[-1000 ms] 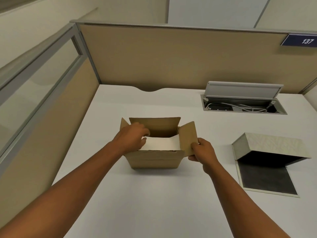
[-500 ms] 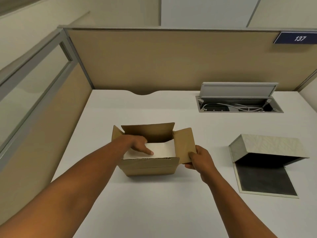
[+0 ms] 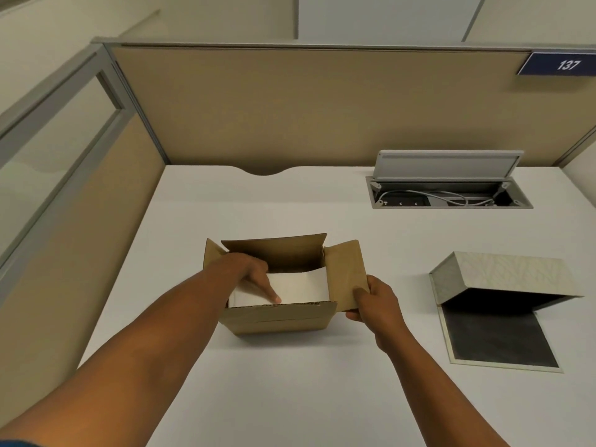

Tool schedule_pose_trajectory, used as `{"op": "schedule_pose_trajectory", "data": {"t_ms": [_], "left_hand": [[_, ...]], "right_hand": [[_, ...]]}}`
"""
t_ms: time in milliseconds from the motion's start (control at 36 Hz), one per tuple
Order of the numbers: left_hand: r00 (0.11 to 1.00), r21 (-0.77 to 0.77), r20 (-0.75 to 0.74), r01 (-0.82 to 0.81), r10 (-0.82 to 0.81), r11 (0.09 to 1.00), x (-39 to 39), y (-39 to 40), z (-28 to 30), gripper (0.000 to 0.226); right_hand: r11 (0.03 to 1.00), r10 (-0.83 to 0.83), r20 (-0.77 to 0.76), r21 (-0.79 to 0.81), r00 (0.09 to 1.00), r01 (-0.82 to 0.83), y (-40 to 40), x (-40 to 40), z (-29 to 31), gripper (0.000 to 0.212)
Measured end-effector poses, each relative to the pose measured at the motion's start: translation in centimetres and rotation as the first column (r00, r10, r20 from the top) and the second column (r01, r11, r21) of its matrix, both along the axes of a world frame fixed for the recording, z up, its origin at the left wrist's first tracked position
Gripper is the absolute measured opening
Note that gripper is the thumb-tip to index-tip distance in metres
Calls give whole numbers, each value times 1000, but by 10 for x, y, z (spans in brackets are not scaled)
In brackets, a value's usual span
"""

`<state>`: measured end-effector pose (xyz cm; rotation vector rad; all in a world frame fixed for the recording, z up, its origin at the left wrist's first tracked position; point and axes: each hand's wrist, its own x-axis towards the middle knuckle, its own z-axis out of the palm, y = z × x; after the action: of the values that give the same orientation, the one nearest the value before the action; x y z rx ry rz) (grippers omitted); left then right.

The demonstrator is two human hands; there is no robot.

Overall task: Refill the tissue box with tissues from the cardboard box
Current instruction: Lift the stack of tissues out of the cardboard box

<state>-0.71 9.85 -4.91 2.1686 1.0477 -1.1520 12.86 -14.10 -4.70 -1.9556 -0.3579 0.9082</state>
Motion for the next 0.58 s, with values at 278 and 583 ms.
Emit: {"op": "schedule_pose_trajectory", "data": {"t_ms": [278, 583], "left_hand": [[999, -91, 26, -24, 27, 996, -3, -2, -4, 93], [928, 254, 251, 211, -275, 944, -3, -15, 16, 62]], "right_hand": [[1000, 4, 14, -12, 1000, -4, 1, 0, 5, 27], [999, 26, 134, -44, 991, -20, 3, -1, 12, 21]]}}
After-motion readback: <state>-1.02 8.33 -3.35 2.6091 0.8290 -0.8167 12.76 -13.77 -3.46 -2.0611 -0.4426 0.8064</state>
